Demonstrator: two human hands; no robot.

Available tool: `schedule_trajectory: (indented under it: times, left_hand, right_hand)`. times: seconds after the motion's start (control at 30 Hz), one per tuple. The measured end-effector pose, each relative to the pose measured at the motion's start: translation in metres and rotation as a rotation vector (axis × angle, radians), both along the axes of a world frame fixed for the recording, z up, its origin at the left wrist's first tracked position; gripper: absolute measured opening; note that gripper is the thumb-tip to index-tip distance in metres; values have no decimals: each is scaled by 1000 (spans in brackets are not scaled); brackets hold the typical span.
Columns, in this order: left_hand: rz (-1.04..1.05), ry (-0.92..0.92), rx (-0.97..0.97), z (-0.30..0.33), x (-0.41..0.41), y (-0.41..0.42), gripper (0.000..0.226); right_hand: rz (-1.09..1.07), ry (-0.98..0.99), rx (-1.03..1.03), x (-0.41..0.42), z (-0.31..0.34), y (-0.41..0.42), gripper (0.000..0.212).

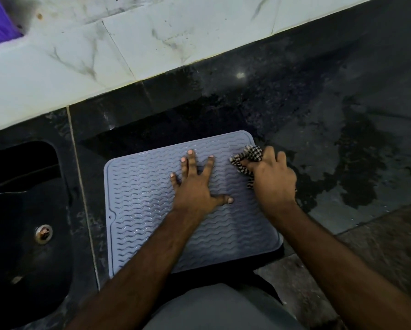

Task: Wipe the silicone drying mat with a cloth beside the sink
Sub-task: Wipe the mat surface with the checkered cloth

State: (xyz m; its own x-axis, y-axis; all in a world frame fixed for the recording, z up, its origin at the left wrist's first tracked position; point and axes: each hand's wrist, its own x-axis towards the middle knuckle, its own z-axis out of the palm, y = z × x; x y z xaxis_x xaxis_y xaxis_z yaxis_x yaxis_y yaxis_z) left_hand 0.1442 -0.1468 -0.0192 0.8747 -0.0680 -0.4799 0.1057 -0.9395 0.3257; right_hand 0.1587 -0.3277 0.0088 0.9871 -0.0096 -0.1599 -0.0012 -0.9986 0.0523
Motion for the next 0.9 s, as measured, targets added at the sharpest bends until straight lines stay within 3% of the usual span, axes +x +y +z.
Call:
schedule_trajectory:
  times: [0.3,0.53,0.8,0.9]
  left_hand:
    - [-2,-15,27,-4,0,1,125]
    - [-47,-19,78,-2,0,-1,118]
    - [-12,-41,19,-3,-1,2,114]
    - [-35,-63,38,-6,-2,4,114]
  right_hand:
    - [-214,102,215,-7,6,3,27]
    - [-408,149,496,-13,11,15,33]
    - [-431,136,700,-22,12,48,25]
    - [-386,149,679,-26,13,62,24]
